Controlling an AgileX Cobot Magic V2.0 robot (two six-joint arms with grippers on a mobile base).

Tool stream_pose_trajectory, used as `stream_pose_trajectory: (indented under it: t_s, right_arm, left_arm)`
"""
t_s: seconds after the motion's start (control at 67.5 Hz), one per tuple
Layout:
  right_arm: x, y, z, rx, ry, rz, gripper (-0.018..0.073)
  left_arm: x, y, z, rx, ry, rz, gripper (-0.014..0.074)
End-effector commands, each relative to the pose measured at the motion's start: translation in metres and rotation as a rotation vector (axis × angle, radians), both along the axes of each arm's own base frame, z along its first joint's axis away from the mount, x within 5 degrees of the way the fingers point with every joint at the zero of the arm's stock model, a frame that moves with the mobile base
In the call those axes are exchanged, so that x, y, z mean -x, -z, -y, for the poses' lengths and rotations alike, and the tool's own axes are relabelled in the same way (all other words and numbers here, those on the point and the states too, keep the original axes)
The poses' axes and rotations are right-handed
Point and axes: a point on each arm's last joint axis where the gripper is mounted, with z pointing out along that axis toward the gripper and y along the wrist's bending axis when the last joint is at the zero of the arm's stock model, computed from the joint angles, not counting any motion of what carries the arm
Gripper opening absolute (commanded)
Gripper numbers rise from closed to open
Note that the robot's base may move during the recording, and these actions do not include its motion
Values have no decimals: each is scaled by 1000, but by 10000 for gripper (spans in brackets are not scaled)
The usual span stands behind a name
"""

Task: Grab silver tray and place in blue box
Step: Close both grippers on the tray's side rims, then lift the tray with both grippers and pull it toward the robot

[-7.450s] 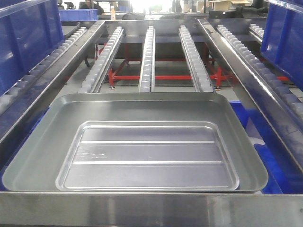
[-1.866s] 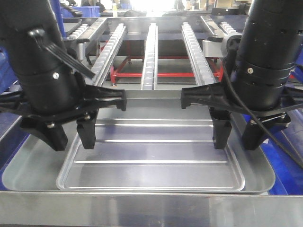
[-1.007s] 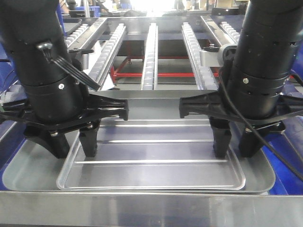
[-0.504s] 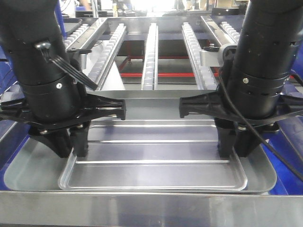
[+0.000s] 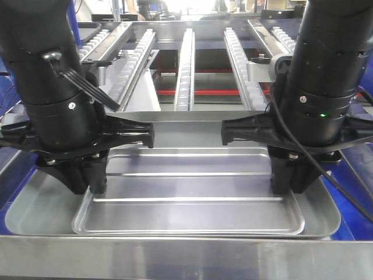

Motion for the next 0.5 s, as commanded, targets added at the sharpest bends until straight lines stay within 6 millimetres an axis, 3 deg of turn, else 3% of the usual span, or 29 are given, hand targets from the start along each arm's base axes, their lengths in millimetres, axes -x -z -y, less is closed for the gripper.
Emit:
stream_pose_trajectory:
  t_s: [0.0, 0.118, 0.311, 0.489]
  right_arm:
    - [-5, -24, -1, -40, -15, 91, 66]
    - [-1, -32, 2, -42, -5, 95, 68]
    - [7, -56, 7, -86, 17, 151, 72]
    - [24, -72, 7, -90, 48, 142, 72]
  left_arm:
    - [-3, -18, 2, 37, -2, 49, -6]
    - [-3, -27, 0, 27, -18, 43, -6]
    - [3, -60, -6, 77, -28, 100, -6]
    - [16, -78, -16, 60, -46, 94, -6]
